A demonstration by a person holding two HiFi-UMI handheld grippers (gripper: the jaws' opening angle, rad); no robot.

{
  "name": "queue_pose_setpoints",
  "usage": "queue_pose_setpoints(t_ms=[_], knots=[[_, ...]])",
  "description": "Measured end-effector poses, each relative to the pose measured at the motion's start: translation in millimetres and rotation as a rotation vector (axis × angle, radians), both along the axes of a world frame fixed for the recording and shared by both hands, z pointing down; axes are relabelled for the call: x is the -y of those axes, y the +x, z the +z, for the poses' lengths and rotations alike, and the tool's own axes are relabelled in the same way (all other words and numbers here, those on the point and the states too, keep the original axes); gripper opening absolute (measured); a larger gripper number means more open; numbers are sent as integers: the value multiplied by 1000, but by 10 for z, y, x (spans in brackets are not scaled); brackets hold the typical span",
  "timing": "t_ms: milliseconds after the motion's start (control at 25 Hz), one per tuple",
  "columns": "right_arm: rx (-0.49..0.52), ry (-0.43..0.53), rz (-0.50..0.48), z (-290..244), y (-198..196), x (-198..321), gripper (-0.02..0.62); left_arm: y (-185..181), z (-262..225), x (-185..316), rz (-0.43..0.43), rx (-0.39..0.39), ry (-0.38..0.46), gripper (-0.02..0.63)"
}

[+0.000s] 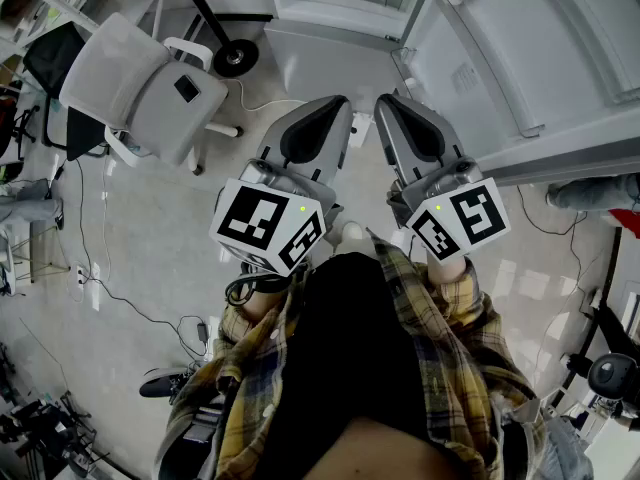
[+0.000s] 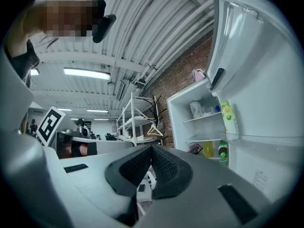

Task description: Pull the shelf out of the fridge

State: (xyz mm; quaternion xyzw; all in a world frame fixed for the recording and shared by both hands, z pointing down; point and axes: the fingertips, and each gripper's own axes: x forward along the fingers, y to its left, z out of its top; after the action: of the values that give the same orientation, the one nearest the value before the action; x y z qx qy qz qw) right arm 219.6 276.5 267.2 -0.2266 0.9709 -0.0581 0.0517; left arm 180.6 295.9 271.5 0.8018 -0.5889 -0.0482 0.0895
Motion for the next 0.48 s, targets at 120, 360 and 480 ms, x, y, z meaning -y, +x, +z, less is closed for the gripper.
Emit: queue_pose_setpoints(t_ms=[120,360,480], knots=[[6,-11,-9,8,-55,12,18,-49,16,8,-2,5,-1,5],[9,-18,0,27,-89,78,18,-137,52,82,-6,-2,-7,5],[13,-23,4,41,-55,103,18,-142,58,112,-8,-8,-4,5]])
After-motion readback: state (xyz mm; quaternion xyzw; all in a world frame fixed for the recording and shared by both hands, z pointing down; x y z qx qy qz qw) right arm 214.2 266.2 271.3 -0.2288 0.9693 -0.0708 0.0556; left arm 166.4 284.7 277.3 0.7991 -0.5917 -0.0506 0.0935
